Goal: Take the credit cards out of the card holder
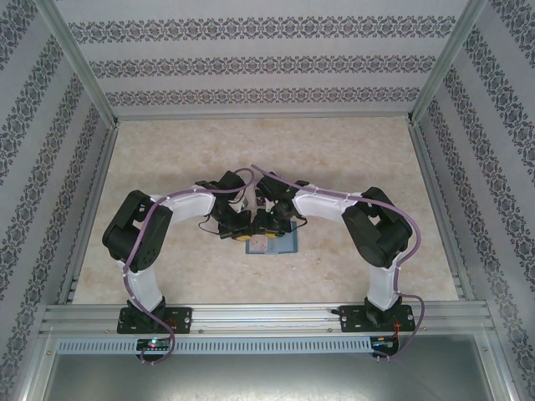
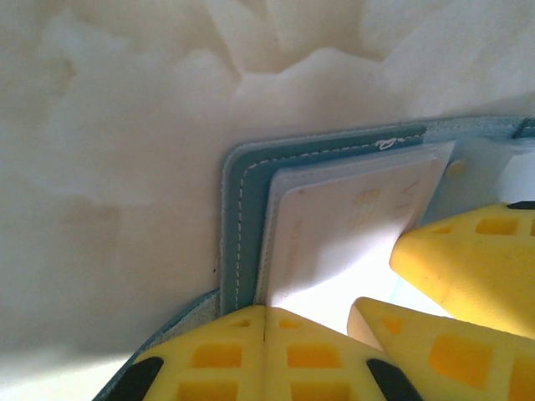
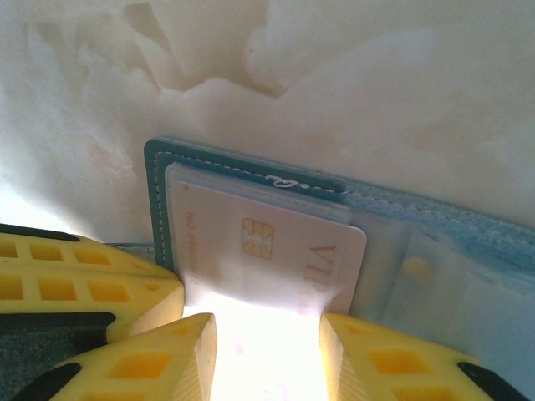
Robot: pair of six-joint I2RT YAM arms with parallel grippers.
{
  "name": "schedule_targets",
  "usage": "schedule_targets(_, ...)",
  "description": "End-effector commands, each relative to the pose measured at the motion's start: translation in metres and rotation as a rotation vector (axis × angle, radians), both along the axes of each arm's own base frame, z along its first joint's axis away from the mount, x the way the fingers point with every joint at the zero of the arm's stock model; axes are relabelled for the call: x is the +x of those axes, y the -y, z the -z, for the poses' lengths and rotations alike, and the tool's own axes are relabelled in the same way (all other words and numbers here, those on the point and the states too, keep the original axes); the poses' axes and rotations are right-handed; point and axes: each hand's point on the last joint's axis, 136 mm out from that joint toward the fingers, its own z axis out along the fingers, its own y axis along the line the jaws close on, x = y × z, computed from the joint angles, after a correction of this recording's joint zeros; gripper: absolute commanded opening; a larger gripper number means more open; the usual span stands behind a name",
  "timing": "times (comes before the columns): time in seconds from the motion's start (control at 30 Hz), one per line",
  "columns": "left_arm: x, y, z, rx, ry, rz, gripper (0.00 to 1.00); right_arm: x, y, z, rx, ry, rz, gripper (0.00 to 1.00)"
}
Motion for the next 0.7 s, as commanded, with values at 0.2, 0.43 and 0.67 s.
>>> schedule_targets(0.2, -0.006, -0.006, 0.013, 0.047, -0.016, 0.024, 0.00, -0.007, 0.035, 0.021, -0.190, -0.014, -0.008, 0.43)
schedule_targets(0.43, -0.006, -0.006, 0.013, 0.047, -0.018, 0.022, 0.00, -0.002, 0.031, 0.003, -0.155, 0.022, -0.007, 0.43)
schedule_targets(0.67, 0.004, 0.000, -0.014, 0.027, 0.029, 0.021, 0.00, 0.003, 0.017, -0.024, -0.022, 0.051, 0.027, 0.44)
